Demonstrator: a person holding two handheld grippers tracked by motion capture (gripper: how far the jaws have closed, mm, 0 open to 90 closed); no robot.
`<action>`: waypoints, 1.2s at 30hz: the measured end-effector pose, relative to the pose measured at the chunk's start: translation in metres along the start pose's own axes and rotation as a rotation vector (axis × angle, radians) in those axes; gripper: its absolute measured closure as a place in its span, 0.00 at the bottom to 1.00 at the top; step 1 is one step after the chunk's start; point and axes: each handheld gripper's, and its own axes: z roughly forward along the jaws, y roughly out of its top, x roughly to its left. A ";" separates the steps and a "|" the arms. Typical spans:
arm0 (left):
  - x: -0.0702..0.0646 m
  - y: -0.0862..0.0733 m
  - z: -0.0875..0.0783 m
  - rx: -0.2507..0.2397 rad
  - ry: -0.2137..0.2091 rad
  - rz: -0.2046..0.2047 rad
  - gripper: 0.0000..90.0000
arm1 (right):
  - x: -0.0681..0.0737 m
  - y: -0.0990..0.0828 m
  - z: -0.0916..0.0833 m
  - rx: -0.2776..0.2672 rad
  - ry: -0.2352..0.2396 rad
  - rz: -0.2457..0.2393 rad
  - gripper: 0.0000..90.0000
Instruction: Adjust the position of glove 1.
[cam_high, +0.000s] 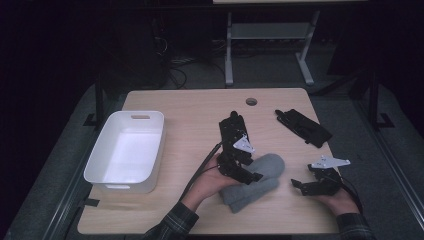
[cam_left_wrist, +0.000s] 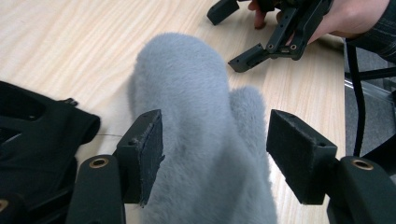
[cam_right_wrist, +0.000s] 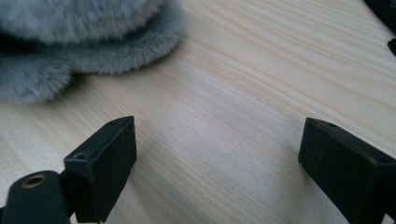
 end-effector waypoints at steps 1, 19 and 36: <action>0.001 -0.001 -0.003 0.002 0.005 0.003 0.41 | 0.000 0.000 0.000 0.001 0.000 -0.002 0.13; 0.019 -0.035 -0.051 0.027 0.064 -0.006 0.45 | 0.000 0.000 0.000 0.002 -0.002 -0.003 0.13; 0.038 -0.092 -0.055 0.120 0.146 -0.094 0.99 | 0.001 -0.001 -0.002 -0.002 -0.014 0.008 0.16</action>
